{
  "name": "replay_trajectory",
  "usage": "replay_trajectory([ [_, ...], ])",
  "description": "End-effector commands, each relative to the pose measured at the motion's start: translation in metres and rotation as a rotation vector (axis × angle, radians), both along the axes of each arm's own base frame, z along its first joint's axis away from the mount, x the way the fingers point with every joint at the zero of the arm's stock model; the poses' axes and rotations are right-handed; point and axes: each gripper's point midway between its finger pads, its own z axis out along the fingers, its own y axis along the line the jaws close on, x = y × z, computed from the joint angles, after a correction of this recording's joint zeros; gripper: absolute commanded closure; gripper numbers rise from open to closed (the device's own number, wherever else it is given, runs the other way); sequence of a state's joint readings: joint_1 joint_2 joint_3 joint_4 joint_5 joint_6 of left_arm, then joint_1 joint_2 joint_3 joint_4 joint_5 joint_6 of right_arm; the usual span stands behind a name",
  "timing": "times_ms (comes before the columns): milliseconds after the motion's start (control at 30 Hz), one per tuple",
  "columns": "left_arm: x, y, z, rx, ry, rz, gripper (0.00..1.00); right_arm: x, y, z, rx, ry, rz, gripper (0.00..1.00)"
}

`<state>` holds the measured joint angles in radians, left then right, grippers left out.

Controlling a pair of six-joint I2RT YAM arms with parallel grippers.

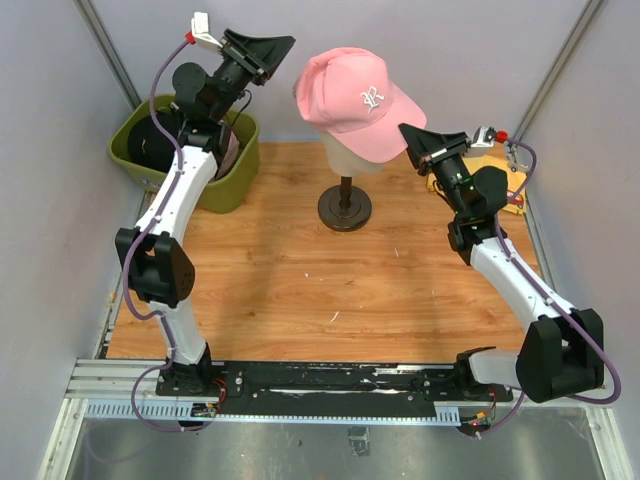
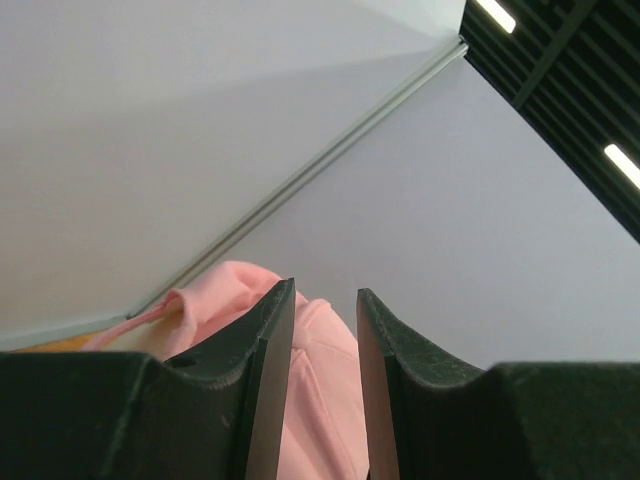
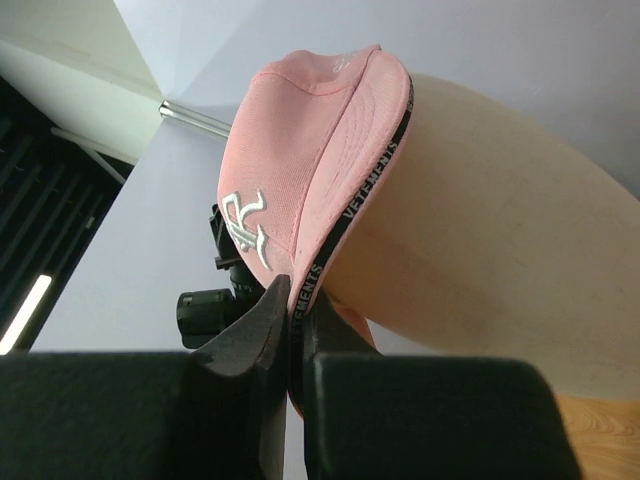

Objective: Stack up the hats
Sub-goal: Place the hat on the hat stand.

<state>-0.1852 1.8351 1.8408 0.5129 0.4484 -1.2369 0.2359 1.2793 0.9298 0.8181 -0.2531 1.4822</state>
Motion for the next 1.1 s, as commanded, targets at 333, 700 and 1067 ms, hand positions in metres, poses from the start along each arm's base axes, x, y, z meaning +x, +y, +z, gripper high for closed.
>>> replay_trajectory([
  [333, 0.027, -0.039, -0.035, 0.170, 0.027, 0.043, 0.64, -0.001, 0.003, -0.031, 0.104, 0.177, -0.046, 0.99],
  [700, 0.039, -0.051, -0.066, 0.218, 0.089, 0.040, 0.64, -0.004, -0.007, -0.061, 0.100, 0.237, -0.085, 1.00],
  [1067, 0.041, -0.061, -0.113, 0.281, 0.181, 0.032, 0.66, 0.001, -0.004, -0.097, 0.078, 0.308, -0.081, 0.99],
])
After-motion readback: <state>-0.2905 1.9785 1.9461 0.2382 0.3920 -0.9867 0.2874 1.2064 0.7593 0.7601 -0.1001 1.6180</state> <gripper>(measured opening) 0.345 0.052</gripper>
